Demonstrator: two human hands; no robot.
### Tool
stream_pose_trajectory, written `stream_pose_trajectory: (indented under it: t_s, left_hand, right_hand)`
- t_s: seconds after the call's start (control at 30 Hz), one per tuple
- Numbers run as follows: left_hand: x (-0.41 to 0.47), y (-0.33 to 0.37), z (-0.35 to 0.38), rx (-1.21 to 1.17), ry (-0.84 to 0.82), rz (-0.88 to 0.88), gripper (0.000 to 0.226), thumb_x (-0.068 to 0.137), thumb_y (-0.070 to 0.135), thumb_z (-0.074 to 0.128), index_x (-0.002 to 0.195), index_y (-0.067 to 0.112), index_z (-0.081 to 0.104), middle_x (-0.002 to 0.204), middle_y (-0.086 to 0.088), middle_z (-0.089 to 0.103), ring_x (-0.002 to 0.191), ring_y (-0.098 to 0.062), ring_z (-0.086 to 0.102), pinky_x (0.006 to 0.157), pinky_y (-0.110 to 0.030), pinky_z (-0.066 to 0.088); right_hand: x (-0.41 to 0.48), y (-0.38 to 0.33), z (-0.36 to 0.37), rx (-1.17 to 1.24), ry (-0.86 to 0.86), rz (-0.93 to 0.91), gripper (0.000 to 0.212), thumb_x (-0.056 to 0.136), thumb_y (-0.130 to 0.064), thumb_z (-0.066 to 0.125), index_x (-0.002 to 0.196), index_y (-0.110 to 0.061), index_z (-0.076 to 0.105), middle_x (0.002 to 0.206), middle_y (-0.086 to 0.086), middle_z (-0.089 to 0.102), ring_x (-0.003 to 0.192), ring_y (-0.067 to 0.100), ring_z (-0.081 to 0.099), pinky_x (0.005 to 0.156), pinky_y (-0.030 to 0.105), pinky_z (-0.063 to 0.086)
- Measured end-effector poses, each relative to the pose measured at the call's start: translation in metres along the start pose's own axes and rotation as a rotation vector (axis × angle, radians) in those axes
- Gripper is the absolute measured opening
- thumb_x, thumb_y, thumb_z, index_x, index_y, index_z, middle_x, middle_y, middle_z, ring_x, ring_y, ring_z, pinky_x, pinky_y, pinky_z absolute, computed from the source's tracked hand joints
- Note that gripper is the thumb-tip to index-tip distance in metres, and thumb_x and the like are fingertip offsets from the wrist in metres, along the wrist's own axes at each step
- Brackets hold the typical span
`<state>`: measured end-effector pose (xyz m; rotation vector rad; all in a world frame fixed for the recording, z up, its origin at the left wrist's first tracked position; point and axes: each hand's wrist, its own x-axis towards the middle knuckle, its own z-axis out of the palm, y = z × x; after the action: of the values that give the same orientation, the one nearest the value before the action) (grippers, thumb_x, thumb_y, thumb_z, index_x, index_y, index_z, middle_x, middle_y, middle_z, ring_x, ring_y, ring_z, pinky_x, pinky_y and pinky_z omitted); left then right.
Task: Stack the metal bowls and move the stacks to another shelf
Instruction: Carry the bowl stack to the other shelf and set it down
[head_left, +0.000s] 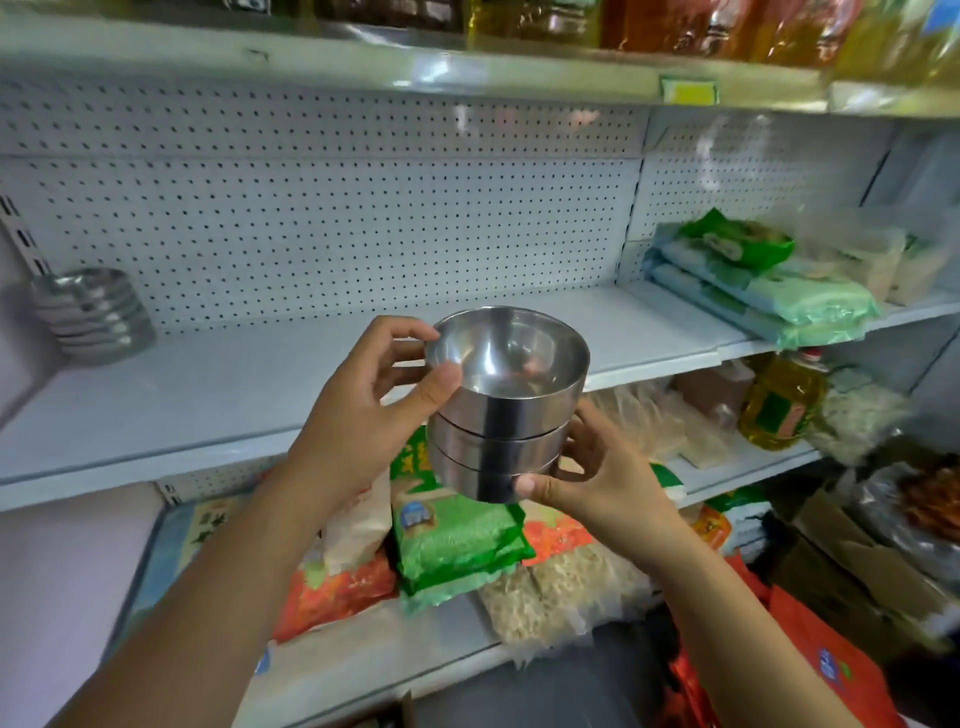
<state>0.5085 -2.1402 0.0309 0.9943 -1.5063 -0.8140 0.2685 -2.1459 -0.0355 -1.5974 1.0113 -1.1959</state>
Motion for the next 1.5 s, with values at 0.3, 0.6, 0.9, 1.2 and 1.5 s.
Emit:
stream_pose_trajectory:
  t_s: [0.3, 0.6, 0.9, 1.2, 1.5]
  left_hand:
    - [0.118, -0.069, -0.034, 0.160, -0.110, -0.048, 0.073, 0.045, 0.057, 0.093, 0.106, 0.044, 0.055, 0.122, 0.019, 0.064, 0.115, -0.004, 0.063, 0.090, -0.044, 0.061]
    - [0.219, -0.134, -0.022, 0.248, -0.053, -0.106, 0.074, 0.047, 0.059, 0.094, 0.107, 0.043, 0.053, 0.121, 0.023, 0.061, 0.114, -0.002, 0.063, 0.094, -0.044, 0.059]
    - [0.274, -0.193, 0.005, 0.230, 0.042, -0.161, 0.072, 0.045, 0.060, 0.090, 0.103, 0.045, 0.051, 0.120, 0.021, 0.060, 0.114, -0.005, 0.063, 0.087, -0.031, 0.058]
    - [0.296, -0.193, 0.003, 0.382, 0.035, -0.252, 0.061, 0.057, 0.055, 0.089, 0.105, 0.036, 0.057, 0.123, 0.020, 0.064, 0.118, -0.001, 0.062, 0.099, -0.040, 0.054]
    - [0.311, -0.188, 0.000, 0.518, 0.062, -0.266, 0.041, 0.063, 0.047, 0.092, 0.095, 0.033, 0.070, 0.110, 0.015, 0.073, 0.111, -0.002, 0.067, 0.094, -0.040, 0.059]
  right_hand:
    - [0.128, 0.053, 0.009, -0.035, -0.001, 0.035, 0.081, 0.070, -0.009, 0.094, 0.137, -0.029, 0.054, 0.126, 0.002, 0.071, 0.116, 0.016, 0.069, 0.093, 0.032, 0.059]
    - [0.257, 0.116, -0.015, -0.087, -0.099, 0.029, 0.078, 0.073, -0.018, 0.094, 0.139, -0.027, 0.053, 0.126, -0.001, 0.069, 0.116, 0.013, 0.067, 0.094, 0.029, 0.058]
    - [0.340, 0.172, -0.046, -0.161, -0.220, 0.041, 0.082, 0.069, -0.031, 0.096, 0.137, -0.040, 0.052, 0.130, -0.006, 0.067, 0.120, 0.011, 0.064, 0.100, 0.031, 0.057]
    - [0.358, 0.185, -0.044, -0.119, -0.239, 0.055, 0.078, 0.079, -0.036, 0.088, 0.141, -0.047, 0.041, 0.132, -0.034, 0.055, 0.124, -0.011, 0.052, 0.100, 0.014, 0.050]
    - [0.369, 0.184, -0.024, -0.171, -0.185, -0.006, 0.092, 0.068, -0.031, 0.096, 0.138, -0.034, 0.036, 0.132, -0.018, 0.044, 0.113, -0.020, 0.049, 0.084, 0.000, 0.044]
